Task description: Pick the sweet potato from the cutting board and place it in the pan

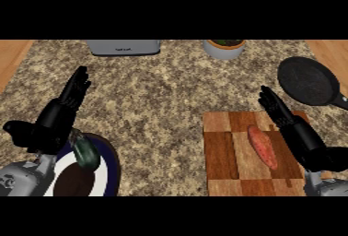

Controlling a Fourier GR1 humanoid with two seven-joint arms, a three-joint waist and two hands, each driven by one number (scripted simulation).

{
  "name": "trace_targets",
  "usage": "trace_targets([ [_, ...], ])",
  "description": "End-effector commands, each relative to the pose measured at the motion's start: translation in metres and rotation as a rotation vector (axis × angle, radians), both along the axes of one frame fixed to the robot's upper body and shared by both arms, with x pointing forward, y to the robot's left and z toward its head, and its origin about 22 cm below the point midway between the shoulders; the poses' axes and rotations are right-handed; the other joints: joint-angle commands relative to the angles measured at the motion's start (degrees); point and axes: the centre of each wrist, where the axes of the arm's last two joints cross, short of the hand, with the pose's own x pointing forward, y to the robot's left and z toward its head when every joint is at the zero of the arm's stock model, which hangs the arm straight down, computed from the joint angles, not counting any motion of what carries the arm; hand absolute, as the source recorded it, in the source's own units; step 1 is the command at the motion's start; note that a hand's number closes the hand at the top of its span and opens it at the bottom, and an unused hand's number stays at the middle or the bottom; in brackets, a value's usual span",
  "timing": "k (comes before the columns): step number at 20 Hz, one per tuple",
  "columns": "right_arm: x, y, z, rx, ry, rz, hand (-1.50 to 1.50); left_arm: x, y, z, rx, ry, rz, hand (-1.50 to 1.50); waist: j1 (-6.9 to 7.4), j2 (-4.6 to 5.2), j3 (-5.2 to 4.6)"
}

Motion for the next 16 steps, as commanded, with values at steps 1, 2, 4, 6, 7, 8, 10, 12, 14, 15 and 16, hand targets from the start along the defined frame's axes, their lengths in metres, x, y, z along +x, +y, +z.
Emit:
trace_targets([
  [1,0.014,-0.023,0.001,-0.016,0.061,-0.045,-1.50,0.007,0.006,0.004,0.046,-0.009,-0.028,0.00,1.54,1.25,-0.41],
  [2,0.034,-0.031,0.007,-0.005,0.119,-0.056,-1.50,0.001,-0.006,-0.010,0.046,0.014,-0.037,0.00,1.96,1.39,-0.41],
  [4,0.057,-0.046,0.011,-0.055,0.248,-0.095,-1.50,-0.001,-0.001,-0.017,0.077,0.062,-0.055,0.00,3.20,1.86,-0.41],
  [6,0.051,-0.096,-0.012,-0.082,0.397,-0.172,-1.50,0.001,0.000,-0.006,0.105,0.062,-0.085,0.00,4.43,2.54,-0.22],
  [7,0.036,-0.105,0.028,-0.707,0.264,-0.164,-1.50,-0.004,-0.003,-0.016,0.079,0.092,-0.082,0.00,4.53,3.02,-1.66],
  [8,0.040,-0.099,0.040,-0.822,0.188,-0.107,1.50,-0.003,-0.004,-0.017,0.081,0.103,-0.090,0.00,4.73,2.72,-1.27],
  [10,0.036,-0.093,-0.035,-0.617,0.248,-0.291,1.50,0.001,-0.003,-0.017,0.075,0.143,-0.099,0.00,3.30,2.13,-0.26],
  [12,0.029,-0.094,-0.061,-0.482,0.213,-0.362,-1.50,-0.003,-0.004,-0.028,0.090,0.152,-0.072,0.00,2.33,1.65,-0.29],
  [14,0.023,-0.113,-0.078,-0.446,0.219,-0.343,-1.50,-0.001,-0.007,-0.027,0.076,0.181,-0.063,0.00,2.15,1.47,-0.32],
  [15,0.031,-0.107,-0.073,-0.448,0.240,-0.297,-1.50,-0.003,-0.020,-0.038,0.082,0.169,-0.071,0.00,1.83,1.31,-0.39],
  [16,0.015,-0.122,-0.060,-0.494,0.270,-0.232,-1.50,-0.008,0.000,-0.023,0.075,0.187,-0.050,0.00,1.68,1.16,-0.41],
])
